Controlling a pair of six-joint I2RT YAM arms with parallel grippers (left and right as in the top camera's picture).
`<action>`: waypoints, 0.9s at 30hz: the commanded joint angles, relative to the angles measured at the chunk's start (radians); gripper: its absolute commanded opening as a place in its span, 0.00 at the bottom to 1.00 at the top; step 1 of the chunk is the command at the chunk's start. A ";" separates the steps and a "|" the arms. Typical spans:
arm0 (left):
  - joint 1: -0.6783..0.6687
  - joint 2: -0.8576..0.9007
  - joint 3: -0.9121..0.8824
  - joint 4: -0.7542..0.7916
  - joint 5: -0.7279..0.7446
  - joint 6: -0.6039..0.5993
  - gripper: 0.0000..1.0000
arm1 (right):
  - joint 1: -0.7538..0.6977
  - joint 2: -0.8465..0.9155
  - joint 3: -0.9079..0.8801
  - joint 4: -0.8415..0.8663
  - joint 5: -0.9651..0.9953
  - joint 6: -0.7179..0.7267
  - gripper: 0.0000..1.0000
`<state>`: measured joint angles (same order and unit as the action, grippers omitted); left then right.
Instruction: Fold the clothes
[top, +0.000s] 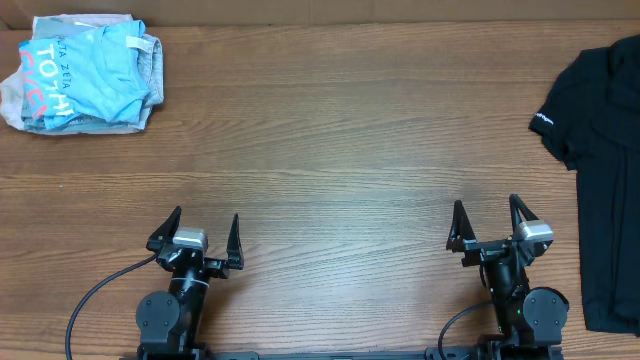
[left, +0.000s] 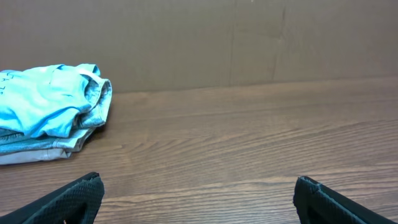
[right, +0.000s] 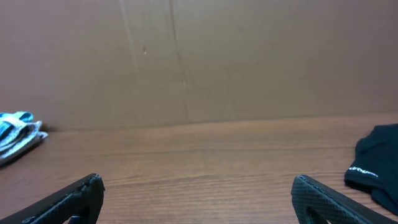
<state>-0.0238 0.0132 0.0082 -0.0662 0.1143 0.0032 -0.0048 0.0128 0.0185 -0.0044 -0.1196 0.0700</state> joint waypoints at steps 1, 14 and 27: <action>0.010 -0.009 -0.003 -0.002 -0.010 0.012 1.00 | 0.006 -0.011 -0.011 -0.032 -0.008 -0.026 1.00; 0.010 -0.009 -0.003 -0.002 -0.010 0.012 1.00 | 0.006 -0.010 -0.011 -0.070 0.013 -0.014 1.00; 0.010 -0.009 -0.003 -0.002 -0.010 0.012 1.00 | 0.006 -0.010 -0.011 -0.070 0.013 -0.014 1.00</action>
<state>-0.0238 0.0132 0.0082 -0.0662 0.1143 0.0032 -0.0048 0.0128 0.0185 -0.0792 -0.1154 0.0559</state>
